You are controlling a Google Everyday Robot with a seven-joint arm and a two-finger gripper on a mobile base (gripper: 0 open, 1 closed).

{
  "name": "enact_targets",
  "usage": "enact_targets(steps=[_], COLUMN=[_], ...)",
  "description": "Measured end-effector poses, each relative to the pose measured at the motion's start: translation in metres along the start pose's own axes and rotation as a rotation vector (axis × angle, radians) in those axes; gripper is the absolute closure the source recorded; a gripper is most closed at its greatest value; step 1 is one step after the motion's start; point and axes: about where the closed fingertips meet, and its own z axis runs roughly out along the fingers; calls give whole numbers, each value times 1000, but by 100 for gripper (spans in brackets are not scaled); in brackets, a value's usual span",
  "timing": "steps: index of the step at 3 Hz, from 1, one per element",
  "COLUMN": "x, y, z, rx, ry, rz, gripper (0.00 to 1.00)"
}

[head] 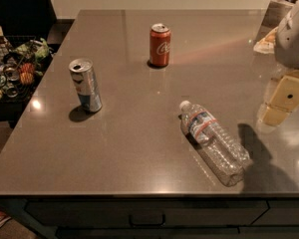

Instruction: Move water bottle near coke can

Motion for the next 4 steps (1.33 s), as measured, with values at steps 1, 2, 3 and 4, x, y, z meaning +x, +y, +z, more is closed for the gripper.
enact_targets(steps=[1,2,3,4], x=[0,-2,-6,-10], y=[0,5,17,27], z=[0,5,17,33], rx=[0,-11,-44,-52], ry=[0,-10,-25,-16], rz=[0,35,86,130], gripper=[0,0,0,0])
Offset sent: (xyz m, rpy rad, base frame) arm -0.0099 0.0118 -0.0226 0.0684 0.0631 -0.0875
